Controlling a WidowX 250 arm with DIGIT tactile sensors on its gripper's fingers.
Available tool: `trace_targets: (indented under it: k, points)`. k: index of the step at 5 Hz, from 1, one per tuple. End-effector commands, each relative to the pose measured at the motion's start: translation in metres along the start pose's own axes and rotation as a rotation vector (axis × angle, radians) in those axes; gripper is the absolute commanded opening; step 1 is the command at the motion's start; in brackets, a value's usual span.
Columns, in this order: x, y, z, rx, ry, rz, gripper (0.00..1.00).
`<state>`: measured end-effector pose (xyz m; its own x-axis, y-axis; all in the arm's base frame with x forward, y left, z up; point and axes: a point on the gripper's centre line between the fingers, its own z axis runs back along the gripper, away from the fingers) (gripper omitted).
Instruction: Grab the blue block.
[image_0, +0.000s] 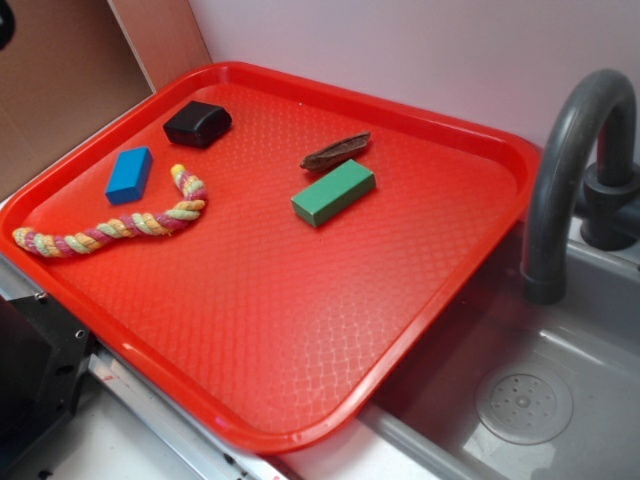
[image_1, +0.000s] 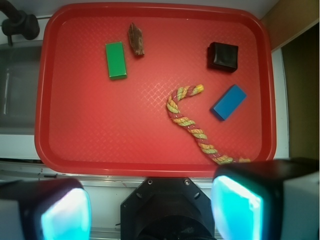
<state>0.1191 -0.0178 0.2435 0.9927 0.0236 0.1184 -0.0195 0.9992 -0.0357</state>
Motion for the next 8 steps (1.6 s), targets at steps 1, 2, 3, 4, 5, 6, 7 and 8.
trace_targets:
  k: [1, 2, 3, 4, 5, 6, 7, 8]
  points:
    - [0.000, 0.000, 0.000, 0.000, 0.000, 0.000, 1.00]
    - [0.010, 0.022, 0.005, -0.072, -0.089, 0.253, 1.00]
    - [0.029, 0.044, -0.002, -0.068, -0.152, 0.500, 1.00]
    - [0.045, 0.063, -0.019, 0.017, -0.208, 0.735, 1.00]
    - [0.056, 0.090, -0.042, 0.135, -0.255, 0.963, 1.00]
    - [0.064, 0.108, -0.059, 0.179, -0.291, 1.050, 1.00]
    - [0.070, 0.130, -0.095, 0.197, -0.244, 1.057, 1.00]
    - [0.069, 0.149, -0.118, 0.203, -0.191, 1.027, 1.00]
